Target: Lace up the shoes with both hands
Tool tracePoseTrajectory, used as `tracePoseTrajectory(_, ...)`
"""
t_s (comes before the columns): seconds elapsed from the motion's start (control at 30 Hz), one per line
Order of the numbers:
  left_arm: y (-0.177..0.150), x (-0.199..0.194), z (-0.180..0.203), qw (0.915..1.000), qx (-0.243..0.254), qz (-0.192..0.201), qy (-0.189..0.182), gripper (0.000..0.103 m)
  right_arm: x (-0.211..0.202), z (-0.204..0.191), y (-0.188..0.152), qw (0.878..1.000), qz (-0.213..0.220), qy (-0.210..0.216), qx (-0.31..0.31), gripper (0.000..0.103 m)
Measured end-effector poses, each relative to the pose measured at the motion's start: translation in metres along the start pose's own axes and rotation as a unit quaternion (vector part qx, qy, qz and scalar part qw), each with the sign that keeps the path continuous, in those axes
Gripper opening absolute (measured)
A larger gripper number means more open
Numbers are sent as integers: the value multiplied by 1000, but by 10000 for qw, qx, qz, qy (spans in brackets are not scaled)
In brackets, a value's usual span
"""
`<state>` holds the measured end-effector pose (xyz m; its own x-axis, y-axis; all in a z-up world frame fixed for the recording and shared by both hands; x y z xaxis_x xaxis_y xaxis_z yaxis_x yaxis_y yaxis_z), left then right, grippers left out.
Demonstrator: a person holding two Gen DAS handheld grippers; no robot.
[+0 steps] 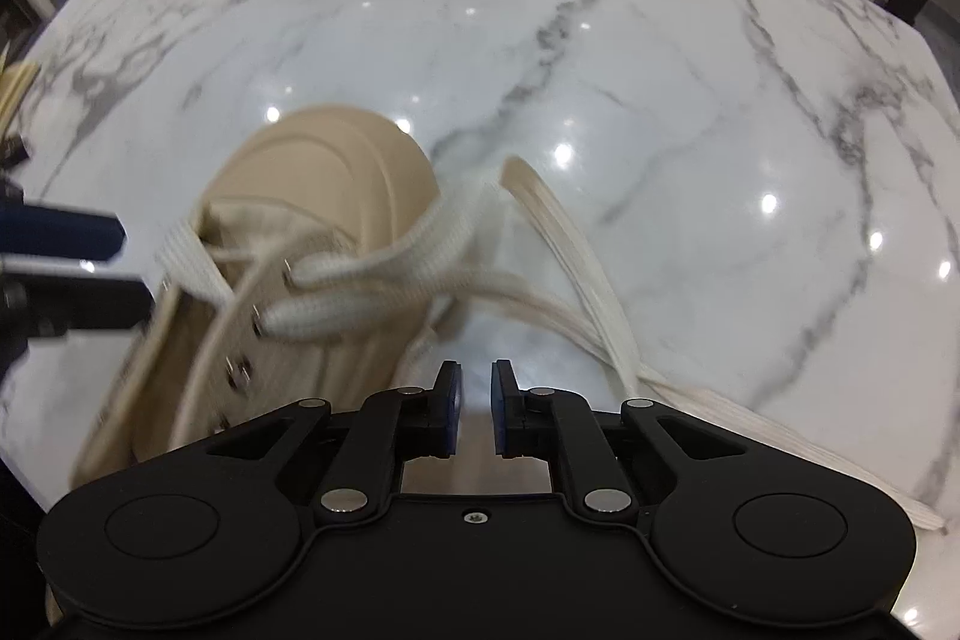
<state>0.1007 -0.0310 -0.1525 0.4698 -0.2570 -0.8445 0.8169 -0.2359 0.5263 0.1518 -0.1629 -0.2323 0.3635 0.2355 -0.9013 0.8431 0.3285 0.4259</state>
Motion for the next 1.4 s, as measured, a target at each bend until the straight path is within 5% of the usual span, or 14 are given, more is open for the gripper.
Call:
tracePoseTrajectory(0.5, 0, 0, -3, 10000, -11, -44, 54, 27, -23, -36, -32, 9884, -226, 644, -1354, 13)
tracePoseTrajectory(0.7, -1, 0, -3, 10000, -13, -63, 64, 27, -17, -39, -40, 9839, -356, 645, -1629, 13)
tracePoseTrajectory(0.87, -2, 0, -1, 10000, -20, -63, 72, 27, -19, -28, -44, 9851, -468, 542, -1561, 1)
tracePoseTrajectory(1.2, -5, -1, -4, 9999, -40, -79, 71, 27, -34, 39, -54, 9873, -761, -402, -1335, 1)
tracePoseTrajectory(1.4, -4, -2, -3, 9999, -5, -75, 83, 27, -51, 22, -39, 9878, -334, 65, -1522, 12)
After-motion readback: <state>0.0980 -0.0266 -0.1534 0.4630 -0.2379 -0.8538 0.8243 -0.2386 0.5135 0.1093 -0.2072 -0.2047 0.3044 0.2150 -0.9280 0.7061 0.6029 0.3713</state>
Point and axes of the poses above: each gripper's, at about its wrist camera, not at the fingertips, and x roughly the way its jaws point, z to its right, y to its top, the point moved 10 cm from there along x, roughly the way its jaws point, and after that the axes turned 9 degrees about z, right-handed, at the moved point
